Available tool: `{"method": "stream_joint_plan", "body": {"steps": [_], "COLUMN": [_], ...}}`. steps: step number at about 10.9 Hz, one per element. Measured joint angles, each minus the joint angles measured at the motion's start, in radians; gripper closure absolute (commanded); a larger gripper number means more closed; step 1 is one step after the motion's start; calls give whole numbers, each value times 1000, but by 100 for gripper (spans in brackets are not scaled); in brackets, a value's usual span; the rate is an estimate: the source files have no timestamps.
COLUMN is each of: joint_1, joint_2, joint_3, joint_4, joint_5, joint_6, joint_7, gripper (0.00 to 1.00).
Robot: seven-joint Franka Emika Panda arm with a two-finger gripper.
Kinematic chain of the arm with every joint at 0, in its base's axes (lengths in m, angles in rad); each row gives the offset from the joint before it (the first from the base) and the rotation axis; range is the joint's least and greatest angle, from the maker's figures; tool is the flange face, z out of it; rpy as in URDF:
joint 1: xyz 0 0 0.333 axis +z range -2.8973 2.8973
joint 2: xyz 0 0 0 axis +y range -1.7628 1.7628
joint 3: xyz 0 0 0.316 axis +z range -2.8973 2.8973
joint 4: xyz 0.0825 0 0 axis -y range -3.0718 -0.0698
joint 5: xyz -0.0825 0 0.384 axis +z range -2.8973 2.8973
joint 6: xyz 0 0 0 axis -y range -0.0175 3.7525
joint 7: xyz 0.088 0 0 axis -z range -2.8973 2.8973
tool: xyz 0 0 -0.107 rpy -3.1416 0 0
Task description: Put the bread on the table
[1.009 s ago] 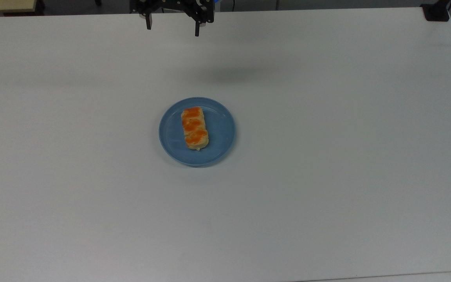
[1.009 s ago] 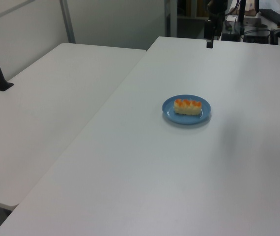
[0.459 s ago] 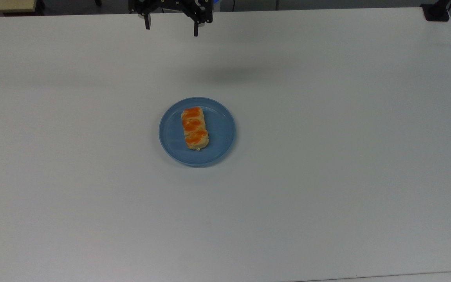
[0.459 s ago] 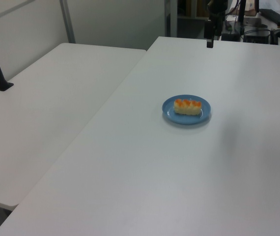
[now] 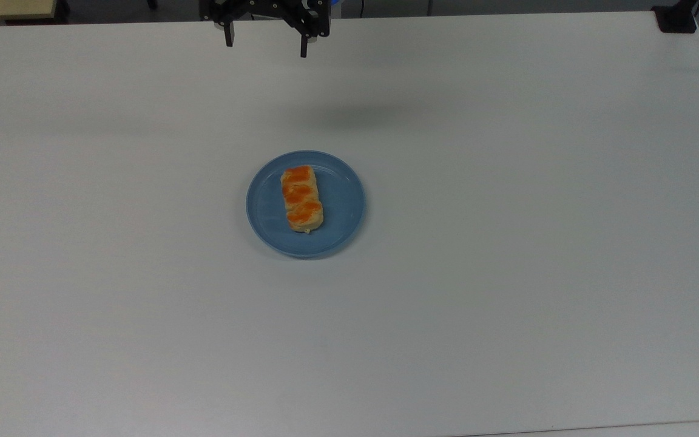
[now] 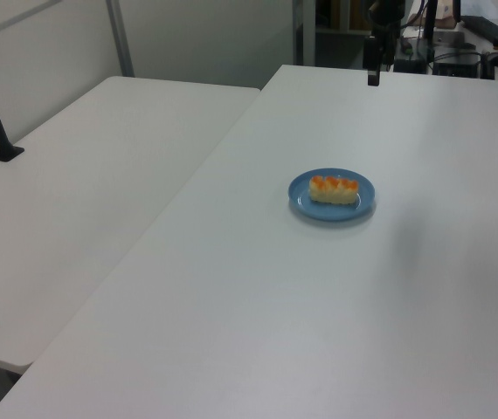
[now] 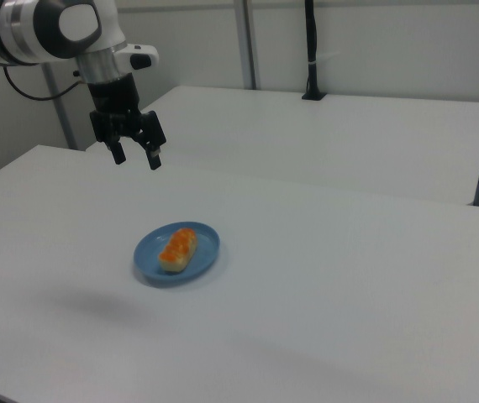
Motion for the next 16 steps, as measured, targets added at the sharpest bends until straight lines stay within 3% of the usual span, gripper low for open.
{"method": "stream_joint_plan", "body": {"steps": [4, 12, 16], "joint_1": [-15, -33, 2], "joint_2": [32, 284, 364], "joint_3": [0, 6, 10], "joint_4": [-15, -38, -39], "joint_5": [0, -6, -6], "joint_6": [30, 267, 323], "joint_7": [-3, -20, 0], "gripper": [0, 0, 0]}}
